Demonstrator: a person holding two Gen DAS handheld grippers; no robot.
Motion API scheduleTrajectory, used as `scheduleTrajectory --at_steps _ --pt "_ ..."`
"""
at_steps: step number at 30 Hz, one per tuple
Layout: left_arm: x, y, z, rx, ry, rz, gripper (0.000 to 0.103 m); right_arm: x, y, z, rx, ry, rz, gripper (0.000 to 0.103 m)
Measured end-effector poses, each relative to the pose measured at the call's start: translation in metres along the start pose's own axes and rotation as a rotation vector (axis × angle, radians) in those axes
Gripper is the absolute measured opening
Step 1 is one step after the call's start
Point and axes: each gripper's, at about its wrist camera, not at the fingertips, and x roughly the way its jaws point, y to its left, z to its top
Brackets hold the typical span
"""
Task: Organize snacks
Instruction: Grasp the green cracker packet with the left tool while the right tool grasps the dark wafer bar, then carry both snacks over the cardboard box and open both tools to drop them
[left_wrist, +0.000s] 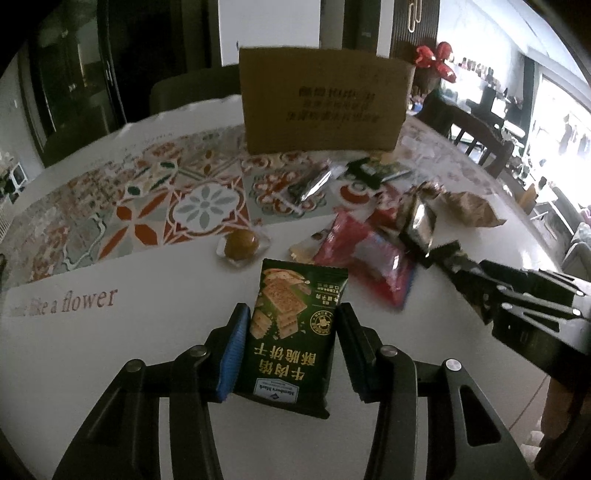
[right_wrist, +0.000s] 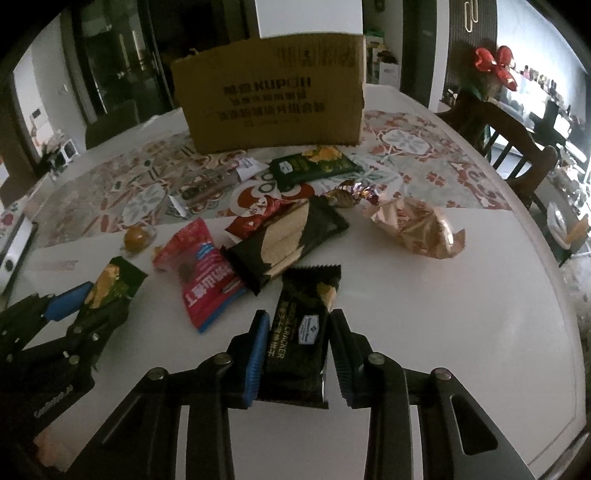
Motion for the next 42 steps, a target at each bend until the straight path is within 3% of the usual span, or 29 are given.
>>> scheduleTrajectory --at_steps 16,29,42 --pt "-0.062 -0.023 0.018 0.01 -0.159 0.015 0.047 -0.062 -0.009 -0.001 0.003 -0.185 0.063 0.033" --pt "-0.092 -0.034 0.068 0.024 -0.31 0.01 0.047 -0.098 -0.019 0.039 -0.002 -0.35 0.101 0.033" --pt "-0.084 -0.021 0.12 -0.001 -0.37 -0.002 0.047 -0.1 -0.018 0.093 -0.011 -0.463 0.127 0.033"
